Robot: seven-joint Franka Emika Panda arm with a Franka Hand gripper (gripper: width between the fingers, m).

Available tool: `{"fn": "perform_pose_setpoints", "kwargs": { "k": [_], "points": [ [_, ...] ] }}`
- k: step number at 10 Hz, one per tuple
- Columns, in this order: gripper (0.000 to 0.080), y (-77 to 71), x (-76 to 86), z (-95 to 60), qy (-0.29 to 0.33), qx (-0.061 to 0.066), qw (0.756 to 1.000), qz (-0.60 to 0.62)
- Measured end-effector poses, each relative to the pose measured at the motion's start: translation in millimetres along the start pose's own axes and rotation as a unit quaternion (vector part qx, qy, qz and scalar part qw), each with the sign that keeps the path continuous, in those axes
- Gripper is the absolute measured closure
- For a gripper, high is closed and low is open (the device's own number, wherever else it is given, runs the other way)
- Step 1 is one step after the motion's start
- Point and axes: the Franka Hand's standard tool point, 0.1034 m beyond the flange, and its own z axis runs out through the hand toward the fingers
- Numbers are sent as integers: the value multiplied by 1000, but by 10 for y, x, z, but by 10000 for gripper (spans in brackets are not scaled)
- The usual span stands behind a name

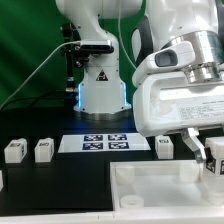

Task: Assemble one leg

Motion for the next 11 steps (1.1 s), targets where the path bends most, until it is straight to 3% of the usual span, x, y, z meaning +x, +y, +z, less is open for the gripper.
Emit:
{"fn": "perform_pose_setpoints", "kwargs": {
  "k": [3,5,8,11],
  "points": [
    [506,-7,1,-31,-17,3,1000,-1],
    [506,92,-2,-102,-24,0,1000,-10],
    [506,74,-119,-81,-41,4,999,-21],
    [506,-19,-99,-57,-29,6,999,-27]
  ]
}}
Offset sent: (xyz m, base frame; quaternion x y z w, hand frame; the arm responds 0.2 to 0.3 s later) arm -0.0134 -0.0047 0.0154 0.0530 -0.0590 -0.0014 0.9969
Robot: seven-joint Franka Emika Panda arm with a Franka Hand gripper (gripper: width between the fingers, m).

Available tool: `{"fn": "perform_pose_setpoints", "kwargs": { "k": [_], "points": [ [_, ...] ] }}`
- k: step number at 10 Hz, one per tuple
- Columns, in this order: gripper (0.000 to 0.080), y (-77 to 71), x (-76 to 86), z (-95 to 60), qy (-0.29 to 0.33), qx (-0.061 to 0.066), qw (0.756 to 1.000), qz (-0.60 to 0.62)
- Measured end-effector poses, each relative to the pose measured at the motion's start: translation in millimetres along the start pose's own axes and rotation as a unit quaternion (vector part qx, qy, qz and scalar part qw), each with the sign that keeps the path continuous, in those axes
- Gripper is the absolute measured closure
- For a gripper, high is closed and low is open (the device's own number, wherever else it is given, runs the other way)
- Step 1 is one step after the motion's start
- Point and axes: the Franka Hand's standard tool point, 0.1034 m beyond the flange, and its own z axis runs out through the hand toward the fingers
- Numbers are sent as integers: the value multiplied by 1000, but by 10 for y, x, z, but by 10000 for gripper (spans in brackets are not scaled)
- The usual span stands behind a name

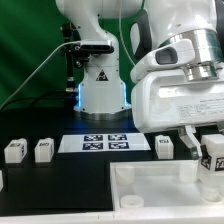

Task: Assemble one leg

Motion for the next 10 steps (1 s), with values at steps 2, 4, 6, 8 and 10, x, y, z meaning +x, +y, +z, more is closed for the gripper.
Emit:
{"fn": "perform_pose_setpoints", "kwargs": {
  "k": [2,4,6,8,10],
  "points": [
    [506,-54,-23,27,-2,2,1000,-3],
    [506,-15,-51,68,6,-2,1000,-3],
    [506,-9,-85,162,29,-6,1000,-1],
    [506,-1,-67,177,49,-10,999,-1],
    [506,-2,-62,174,46,-10,999,-1]
  ]
}}
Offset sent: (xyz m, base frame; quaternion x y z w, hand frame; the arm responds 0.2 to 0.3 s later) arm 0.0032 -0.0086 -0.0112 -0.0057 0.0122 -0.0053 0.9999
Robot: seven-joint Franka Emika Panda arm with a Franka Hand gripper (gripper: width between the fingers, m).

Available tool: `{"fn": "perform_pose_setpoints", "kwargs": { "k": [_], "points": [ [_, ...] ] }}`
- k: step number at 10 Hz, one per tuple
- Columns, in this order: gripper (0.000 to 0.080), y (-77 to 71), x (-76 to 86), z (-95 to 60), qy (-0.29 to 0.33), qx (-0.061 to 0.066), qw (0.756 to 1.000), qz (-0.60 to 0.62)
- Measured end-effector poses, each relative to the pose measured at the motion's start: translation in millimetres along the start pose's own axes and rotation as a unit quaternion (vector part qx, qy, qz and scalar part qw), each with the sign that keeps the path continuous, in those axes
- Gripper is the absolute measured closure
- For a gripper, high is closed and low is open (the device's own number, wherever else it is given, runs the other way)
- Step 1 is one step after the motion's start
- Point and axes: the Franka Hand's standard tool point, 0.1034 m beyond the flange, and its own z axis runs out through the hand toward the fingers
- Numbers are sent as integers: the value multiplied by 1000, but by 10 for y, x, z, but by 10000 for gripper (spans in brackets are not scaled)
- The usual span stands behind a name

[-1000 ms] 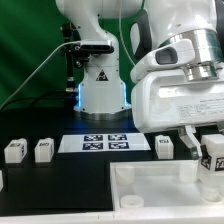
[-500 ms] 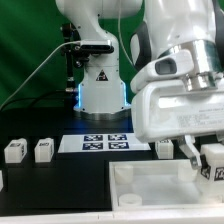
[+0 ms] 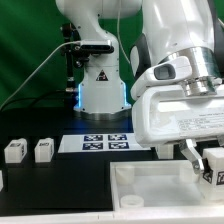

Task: Assemble one leg

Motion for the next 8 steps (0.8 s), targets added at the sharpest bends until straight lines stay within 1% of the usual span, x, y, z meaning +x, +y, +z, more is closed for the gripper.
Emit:
{"fn": "perform_pose_setpoints", "kwargs": {
  "k": [1,2,3,4,5,6,8],
  "points": [
    [506,0,3,1,-1,0,1000,0],
    [408,-4,-21,11,-6,1,1000,0],
    [269,-4,-22,12,-6,1,1000,0],
    [187,-4,-23,12,-6,1,1000,0],
    [187,-4,-24,13,-6,1,1000,0],
    [156,-4,-25,14,-6,1,1000,0],
    [151,-4,-26,14,-6,1,1000,0]
  ]
}}
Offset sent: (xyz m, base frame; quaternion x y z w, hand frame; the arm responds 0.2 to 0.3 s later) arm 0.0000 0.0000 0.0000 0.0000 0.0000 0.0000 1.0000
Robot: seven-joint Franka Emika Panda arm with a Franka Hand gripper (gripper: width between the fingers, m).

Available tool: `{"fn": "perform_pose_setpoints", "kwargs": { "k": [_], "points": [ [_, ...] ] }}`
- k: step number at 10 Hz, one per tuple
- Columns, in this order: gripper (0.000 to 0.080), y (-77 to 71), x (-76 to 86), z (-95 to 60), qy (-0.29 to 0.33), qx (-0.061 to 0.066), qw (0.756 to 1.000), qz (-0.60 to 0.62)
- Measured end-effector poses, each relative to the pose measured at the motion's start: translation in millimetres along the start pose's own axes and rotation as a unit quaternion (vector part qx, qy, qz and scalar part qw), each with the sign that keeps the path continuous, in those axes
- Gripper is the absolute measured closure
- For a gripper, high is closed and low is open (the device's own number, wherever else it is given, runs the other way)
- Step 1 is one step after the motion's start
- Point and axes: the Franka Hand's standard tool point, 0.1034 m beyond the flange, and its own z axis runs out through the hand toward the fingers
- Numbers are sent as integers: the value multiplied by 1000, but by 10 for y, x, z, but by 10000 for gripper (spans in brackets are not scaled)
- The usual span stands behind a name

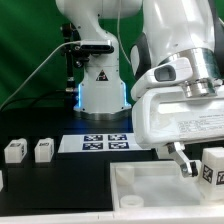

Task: Assemble one leg

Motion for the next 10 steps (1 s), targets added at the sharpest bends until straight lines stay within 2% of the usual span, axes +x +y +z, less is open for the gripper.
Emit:
{"fn": "perform_pose_setpoints", "kwargs": {
  "k": [3,4,5,6,7,8,9,10],
  "points": [
    [150,-1,-2,1,-1,0,1000,0],
    [150,-25,-29,14,-25,6,1000,0],
    [150,-15,18,-51,-55,11,998,10],
    [150,-51,26,-127,-115,23,993,19],
    [150,-80,102,-185,-177,36,983,20],
    [150,-99,106,-176,-243,49,969,21],
    [150,-102,79,-160,-267,54,962,21],
    [150,-123,-25,-195,-333,66,940,18]
  ]
}}
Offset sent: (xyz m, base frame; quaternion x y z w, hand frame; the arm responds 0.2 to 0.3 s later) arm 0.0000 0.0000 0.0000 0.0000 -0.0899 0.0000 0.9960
